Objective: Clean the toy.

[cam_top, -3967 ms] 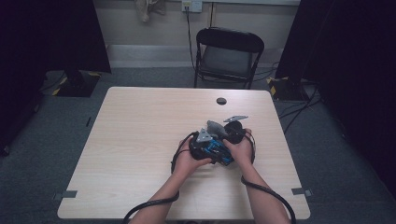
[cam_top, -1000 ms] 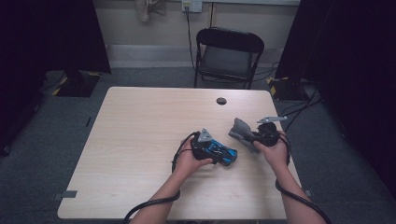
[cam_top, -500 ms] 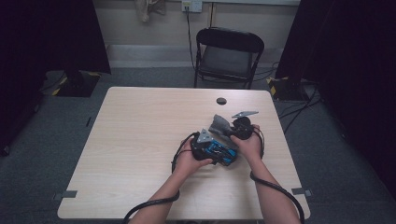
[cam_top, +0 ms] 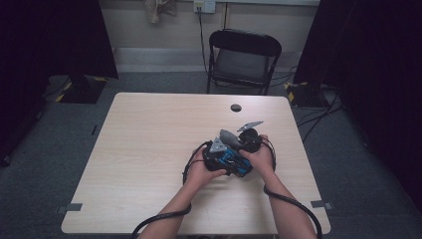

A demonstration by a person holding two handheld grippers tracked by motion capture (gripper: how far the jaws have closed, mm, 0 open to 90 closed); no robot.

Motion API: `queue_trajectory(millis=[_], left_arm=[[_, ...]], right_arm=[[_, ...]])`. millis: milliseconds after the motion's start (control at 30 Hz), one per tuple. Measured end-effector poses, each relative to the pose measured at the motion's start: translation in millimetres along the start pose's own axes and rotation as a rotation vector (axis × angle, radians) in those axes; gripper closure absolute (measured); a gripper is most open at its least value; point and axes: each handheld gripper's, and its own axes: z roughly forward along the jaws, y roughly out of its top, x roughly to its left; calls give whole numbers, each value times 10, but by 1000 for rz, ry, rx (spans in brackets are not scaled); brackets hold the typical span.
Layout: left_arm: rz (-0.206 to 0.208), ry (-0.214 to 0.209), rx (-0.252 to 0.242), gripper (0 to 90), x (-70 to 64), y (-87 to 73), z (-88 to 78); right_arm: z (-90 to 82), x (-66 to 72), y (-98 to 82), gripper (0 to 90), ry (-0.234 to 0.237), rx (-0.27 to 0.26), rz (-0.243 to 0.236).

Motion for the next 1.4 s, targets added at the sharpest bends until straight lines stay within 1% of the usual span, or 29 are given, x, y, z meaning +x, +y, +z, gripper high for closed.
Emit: queue_trajectory(millis=[267, 500, 767, 933, 1067, 1233, 1400], left_arm=[[-3, 2, 10, 153, 0, 12, -2], [-1, -1, 7, 158, 7, 7, -6], [-1, 2, 13, 161, 6, 12, -11], [-4, 1, 15, 161, 5, 17, -9], [-5, 1, 17, 161, 3, 20, -8], [4, -11, 21, 168, -16, 26, -1], [1, -6, 15, 168, 4, 16, -11]], right_arm=[[-59, -53, -63, 705, 27, 4, -6], [-137, -98, -155, 704, 51, 0, -2], [-272, -170, -299, 704, 50, 5, 7], [-354, -178, -401, 704, 46, -3, 7], [-421, -192, -488, 705, 42, -12, 23], [-508, -218, -582, 705, 46, -30, 48], [-575, -252, -647, 705, 30, -7, 44]])
